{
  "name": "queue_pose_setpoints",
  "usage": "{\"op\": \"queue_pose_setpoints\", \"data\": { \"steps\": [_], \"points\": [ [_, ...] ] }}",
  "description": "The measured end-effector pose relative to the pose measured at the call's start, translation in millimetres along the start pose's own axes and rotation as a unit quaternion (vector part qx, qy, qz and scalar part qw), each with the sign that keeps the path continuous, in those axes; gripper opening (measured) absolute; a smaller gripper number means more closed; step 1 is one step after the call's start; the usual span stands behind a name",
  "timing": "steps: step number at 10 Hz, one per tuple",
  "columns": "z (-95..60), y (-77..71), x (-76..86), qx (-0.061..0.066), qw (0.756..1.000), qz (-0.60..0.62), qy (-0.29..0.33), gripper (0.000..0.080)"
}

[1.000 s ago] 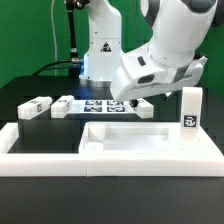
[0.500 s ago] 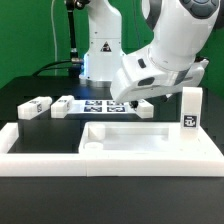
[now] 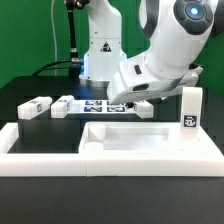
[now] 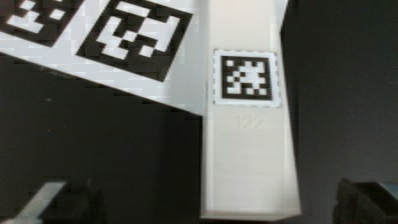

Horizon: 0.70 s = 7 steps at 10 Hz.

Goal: Assemble desk

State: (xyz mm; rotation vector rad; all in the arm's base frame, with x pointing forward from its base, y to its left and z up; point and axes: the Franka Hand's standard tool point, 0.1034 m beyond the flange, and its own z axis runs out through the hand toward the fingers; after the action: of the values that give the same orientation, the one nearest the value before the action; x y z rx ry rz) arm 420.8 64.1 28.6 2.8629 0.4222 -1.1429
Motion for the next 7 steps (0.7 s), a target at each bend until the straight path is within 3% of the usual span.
{"op": "queue_pose_setpoints", "data": {
  "steps": [1, 4, 7],
  "points": [
    [0.4, 0.0, -0.1, 0.0, 1.0, 0.0, 0.0, 0.0649],
    [24.7, -4.1, -1.8, -0.005, 0.998, 0.03, -0.057, 0.0649],
    [25.0, -2.5, -0.6, -0.004, 0.998, 0.031, -0.057, 0.0649]
  ]
}}
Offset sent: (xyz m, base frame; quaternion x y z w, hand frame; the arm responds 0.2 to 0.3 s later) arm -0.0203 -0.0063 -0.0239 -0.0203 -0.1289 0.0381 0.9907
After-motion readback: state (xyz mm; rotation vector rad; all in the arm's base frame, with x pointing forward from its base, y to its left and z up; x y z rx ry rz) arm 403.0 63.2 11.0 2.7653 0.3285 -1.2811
